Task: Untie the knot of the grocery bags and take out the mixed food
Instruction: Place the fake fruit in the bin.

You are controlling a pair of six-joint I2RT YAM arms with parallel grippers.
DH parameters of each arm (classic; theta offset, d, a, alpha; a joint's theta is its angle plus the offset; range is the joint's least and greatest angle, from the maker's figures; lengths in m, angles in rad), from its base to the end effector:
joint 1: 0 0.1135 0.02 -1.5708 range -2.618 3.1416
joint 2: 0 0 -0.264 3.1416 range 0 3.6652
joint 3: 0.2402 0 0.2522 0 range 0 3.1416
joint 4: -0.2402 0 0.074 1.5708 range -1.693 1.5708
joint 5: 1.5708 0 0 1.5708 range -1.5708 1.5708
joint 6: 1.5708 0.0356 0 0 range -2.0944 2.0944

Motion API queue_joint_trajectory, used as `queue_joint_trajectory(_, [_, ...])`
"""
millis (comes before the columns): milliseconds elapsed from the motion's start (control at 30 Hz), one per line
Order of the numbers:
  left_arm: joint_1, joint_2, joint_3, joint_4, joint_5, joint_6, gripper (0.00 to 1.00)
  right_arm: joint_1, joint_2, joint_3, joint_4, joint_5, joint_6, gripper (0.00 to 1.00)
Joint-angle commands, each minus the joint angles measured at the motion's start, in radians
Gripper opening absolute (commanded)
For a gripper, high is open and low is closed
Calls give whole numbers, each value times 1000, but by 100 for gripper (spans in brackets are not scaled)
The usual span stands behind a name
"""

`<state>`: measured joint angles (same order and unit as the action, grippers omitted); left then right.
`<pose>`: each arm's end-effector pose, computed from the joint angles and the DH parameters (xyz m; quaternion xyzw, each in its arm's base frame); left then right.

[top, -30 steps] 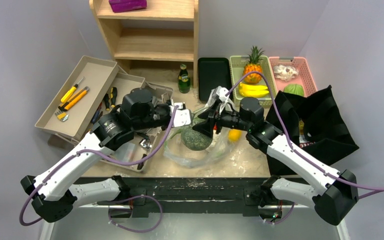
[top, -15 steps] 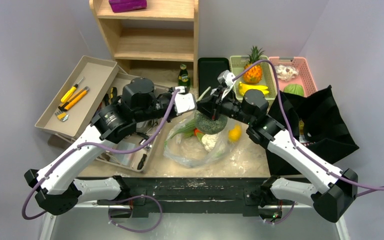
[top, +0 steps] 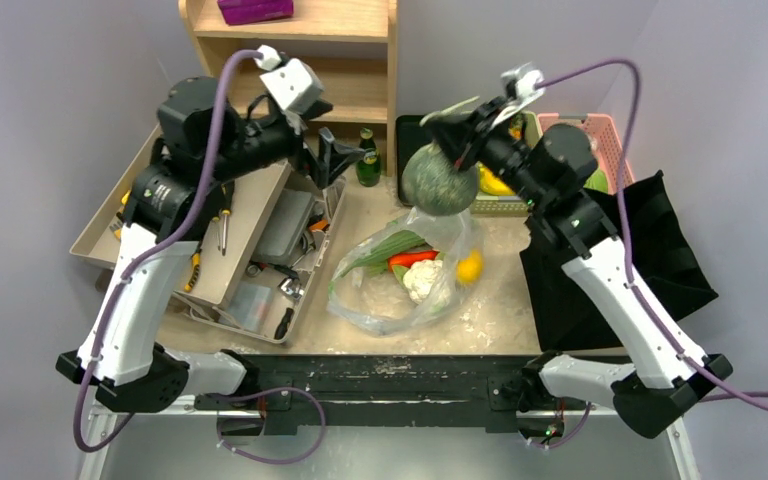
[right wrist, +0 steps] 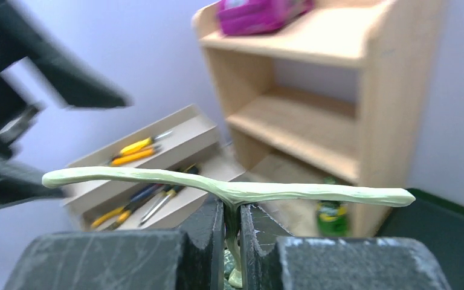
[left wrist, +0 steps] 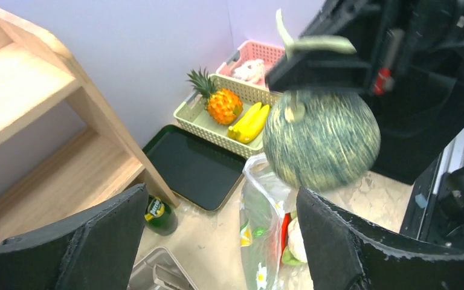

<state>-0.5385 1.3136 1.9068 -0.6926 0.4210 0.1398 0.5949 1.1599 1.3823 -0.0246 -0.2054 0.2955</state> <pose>0.1886 -0.1296 0.5449 0.3734 0.6370 -0.2818 0.6126 0.2005 0.1444 0.4895 -0.1724 0.6116 0.3900 0.6664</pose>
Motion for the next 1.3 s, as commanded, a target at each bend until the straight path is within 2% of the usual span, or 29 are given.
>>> queue_joint_trajectory(0, [76,-27,44,-32,92,-110,90,-141,63,121,-124,92,10,0])
queue_joint_trajectory(167, [87,-85,-53,-56,69,-86,89,-227,197,282,-173,215,-72,0])
queue_joint_trajectory(367, [87,-129,-178,-44,80,-32,90,-285,369,396,-123,381,-127,0])
queue_joint_trajectory(433, [87,-119,-192,-54,79,26,97,-298,432,409,-79,417,-139,0])
queue_joint_trajectory(633, [89,-65,-210,-95,28,127,100,-319,672,504,52,472,-154,0])
queue_joint_trajectory(833, [92,-8,-210,-110,11,128,100,-339,923,750,35,544,-127,0])
queue_joint_trajectory(933, [101,13,-204,-116,3,136,100,-341,994,756,159,592,-155,0])
queue_joint_trajectory(1000, [115,29,-205,-114,12,144,100,-343,1043,779,210,592,-189,0])
queue_joint_trajectory(1133, [154,70,-207,-96,59,155,100,-349,1159,876,209,620,-213,0])
queue_joint_trajectory(1267, [209,109,-191,-73,131,143,100,-356,1208,886,241,630,-221,0])
